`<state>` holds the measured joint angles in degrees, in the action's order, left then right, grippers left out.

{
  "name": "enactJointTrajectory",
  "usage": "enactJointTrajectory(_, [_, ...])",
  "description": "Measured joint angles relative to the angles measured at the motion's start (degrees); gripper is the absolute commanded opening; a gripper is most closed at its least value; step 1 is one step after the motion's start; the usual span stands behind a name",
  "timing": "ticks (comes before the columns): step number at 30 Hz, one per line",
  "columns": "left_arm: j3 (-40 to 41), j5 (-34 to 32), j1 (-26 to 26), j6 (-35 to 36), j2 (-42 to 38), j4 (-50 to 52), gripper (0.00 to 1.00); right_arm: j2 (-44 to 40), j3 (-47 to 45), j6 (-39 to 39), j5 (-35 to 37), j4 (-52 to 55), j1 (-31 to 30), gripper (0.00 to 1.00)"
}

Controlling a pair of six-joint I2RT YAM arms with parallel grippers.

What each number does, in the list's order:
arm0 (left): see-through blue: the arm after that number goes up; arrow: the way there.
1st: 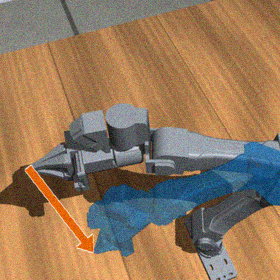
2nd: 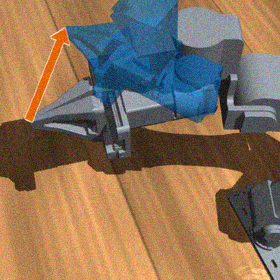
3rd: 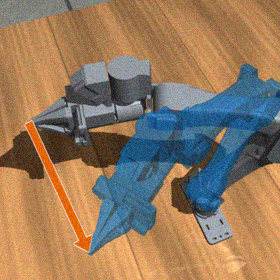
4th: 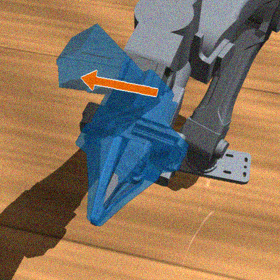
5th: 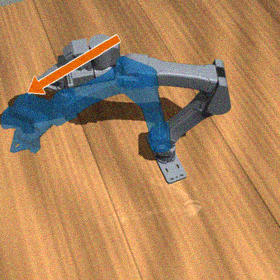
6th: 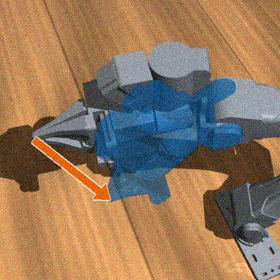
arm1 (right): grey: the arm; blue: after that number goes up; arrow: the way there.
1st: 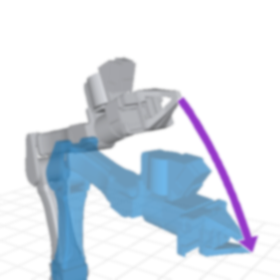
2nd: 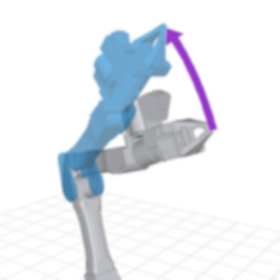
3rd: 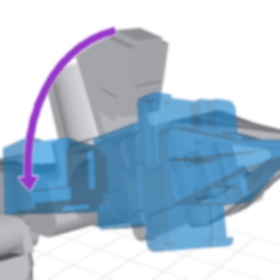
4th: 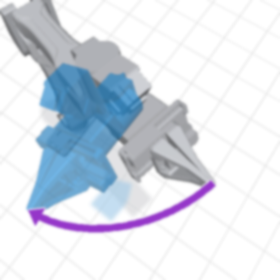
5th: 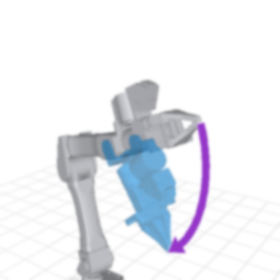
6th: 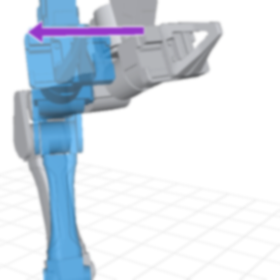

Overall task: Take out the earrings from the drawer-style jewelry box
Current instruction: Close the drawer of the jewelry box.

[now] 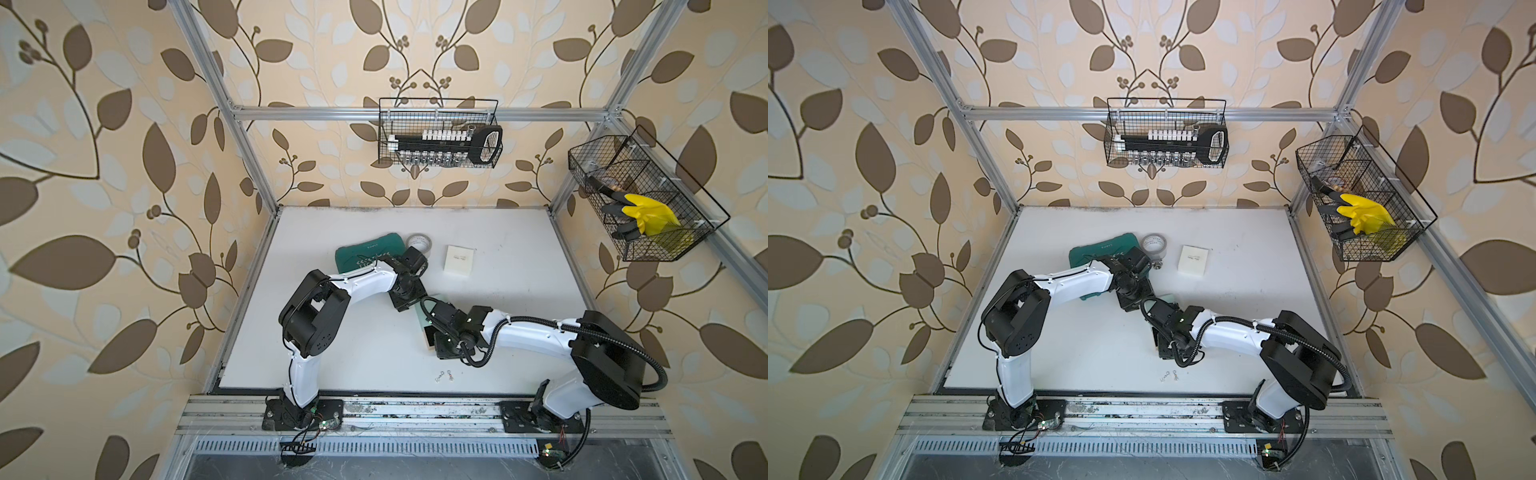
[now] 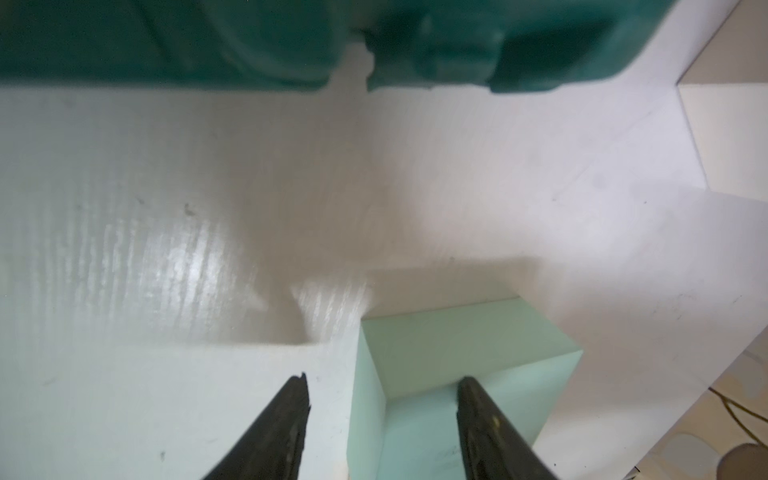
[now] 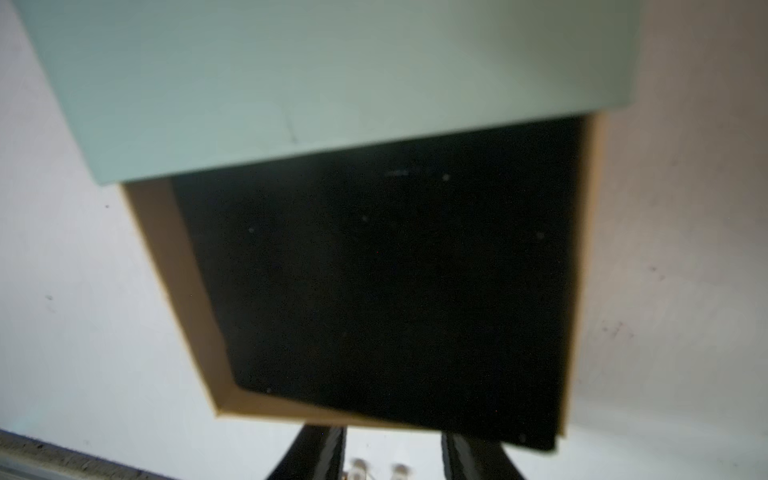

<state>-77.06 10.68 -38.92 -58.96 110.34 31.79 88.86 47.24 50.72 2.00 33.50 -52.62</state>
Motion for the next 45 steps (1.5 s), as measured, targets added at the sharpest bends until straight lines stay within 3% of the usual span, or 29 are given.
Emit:
enactJointTrajectory(5, [-0.26,-2.54,0.04,-1.22,-1.11,1.09,0.7,0.0,0.0,0.02,0.0,-0.39,0.04,0.38])
enactJointTrajectory(11, [-2.6,-3.5,1.16,-1.49,-0.76,2.97,0.71,0.04,0.0,0.02,0.04,-0.52,0.04,0.38])
enactJointTrajectory(20, [-6.43,-1.51,1.51,-0.85,5.99,2.99,0.61,0.26,0.0,0.0,0.2,-1.16,0.55,0.38])
enactJointTrajectory(27, [-6.64,0.48,1.51,0.33,6.43,1.46,0.5,1.03,0.02,-0.72,0.46,-2.45,0.98,0.38])
enactJointTrajectory(45, [-5.03,2.14,1.46,0.55,5.99,-2.4,0.45,5.86,4.76,-4.5,1.53,-5.77,2.62,0.34])
